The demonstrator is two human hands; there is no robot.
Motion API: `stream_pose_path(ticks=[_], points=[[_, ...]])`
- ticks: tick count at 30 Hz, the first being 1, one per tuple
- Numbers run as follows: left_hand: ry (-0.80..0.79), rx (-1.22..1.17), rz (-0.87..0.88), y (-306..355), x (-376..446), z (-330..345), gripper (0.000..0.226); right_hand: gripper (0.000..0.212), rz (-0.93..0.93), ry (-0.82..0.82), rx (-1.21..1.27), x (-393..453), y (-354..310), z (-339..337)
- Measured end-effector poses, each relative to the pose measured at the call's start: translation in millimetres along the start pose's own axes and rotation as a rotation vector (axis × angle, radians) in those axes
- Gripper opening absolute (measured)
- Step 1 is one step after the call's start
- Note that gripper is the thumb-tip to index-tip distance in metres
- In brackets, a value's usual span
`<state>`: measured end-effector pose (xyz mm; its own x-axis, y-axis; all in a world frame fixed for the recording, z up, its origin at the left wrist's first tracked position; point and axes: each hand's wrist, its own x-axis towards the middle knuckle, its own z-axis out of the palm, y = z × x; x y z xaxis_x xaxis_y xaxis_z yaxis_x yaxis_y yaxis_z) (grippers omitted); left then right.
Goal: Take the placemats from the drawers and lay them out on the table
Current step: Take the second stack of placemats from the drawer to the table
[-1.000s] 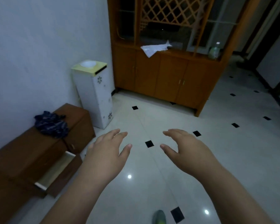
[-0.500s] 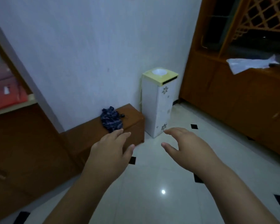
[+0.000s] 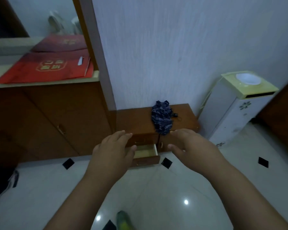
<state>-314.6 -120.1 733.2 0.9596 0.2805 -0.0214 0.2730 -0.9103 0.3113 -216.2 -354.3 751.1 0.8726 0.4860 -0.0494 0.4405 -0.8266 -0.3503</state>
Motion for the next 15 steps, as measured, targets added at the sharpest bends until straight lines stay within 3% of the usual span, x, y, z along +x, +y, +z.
stream_pose_path(ticks=[4, 15], points=[[0.006, -0.010, -0.032, -33, 42, 18, 0.050, 0.055, -0.022, -0.042, -0.007, 55, -5, 25], [-0.158, 0.025, -0.016, -90, 176, 66, 0.051, 0.050, 0.053, -0.094, 0.024, 179, 5, 91]])
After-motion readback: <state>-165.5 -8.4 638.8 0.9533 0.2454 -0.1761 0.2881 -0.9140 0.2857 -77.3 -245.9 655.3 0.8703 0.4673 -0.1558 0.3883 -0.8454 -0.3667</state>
